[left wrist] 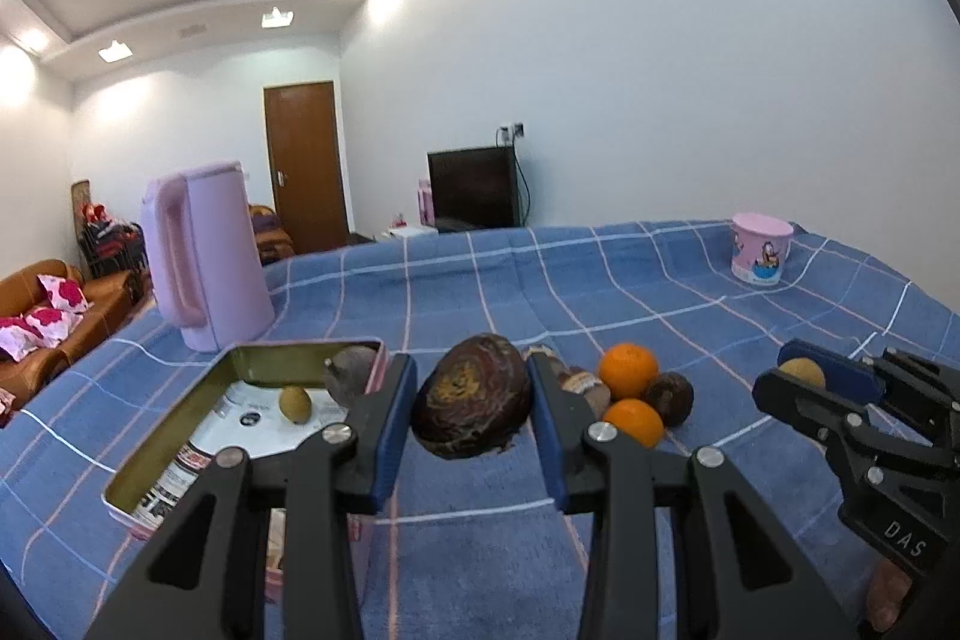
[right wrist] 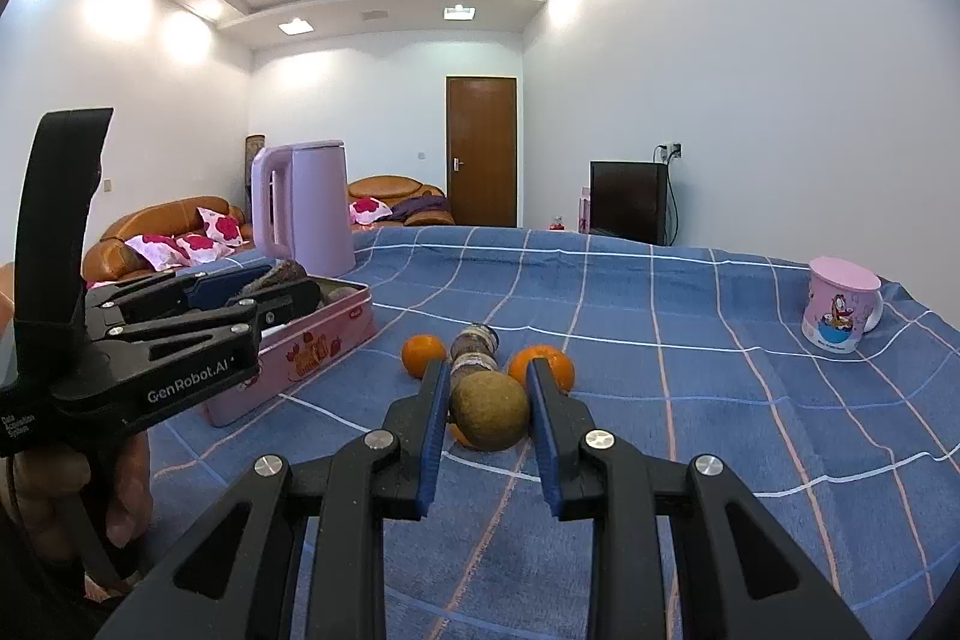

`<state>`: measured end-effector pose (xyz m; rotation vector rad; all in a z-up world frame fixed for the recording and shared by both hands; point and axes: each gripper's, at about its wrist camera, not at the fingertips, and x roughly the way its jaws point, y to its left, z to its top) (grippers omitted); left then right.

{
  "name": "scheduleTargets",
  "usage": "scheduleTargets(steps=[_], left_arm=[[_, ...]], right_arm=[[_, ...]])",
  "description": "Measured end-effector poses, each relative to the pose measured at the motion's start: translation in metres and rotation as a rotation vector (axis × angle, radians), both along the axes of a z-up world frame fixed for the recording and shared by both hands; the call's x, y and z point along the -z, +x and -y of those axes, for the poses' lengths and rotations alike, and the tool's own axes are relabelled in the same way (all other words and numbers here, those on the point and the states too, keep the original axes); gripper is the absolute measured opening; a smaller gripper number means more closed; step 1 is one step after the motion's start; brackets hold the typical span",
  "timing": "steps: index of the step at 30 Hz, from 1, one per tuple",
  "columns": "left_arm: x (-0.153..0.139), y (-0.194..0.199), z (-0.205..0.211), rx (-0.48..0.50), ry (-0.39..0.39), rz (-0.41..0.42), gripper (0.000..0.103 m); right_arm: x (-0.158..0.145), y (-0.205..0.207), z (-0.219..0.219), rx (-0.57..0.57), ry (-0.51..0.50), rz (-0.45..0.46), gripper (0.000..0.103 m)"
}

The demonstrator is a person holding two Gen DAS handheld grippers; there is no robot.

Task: Organize fruits
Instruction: 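Carry the dark brown fruit with the left tool while the right tool carries its fruit toward the tin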

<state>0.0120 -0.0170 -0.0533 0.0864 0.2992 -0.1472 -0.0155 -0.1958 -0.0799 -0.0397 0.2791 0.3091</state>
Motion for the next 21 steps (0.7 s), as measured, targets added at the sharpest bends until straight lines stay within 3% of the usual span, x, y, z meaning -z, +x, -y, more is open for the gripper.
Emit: scheduleTargets(steps=[6,21], left_arm=[[-0.009,-0.005,-0.004,-0.015,-0.003,0.039,0.039],[-0.018,0.006,-0.027,-0.083,-0.015,0.019,0.039]], right_arm=[[-0.004,0.001,0.006,-0.001,0.042,-0.004,0.028],[-0.031,0.015,-0.021,-0.054,0.002,0.024,0.028]])
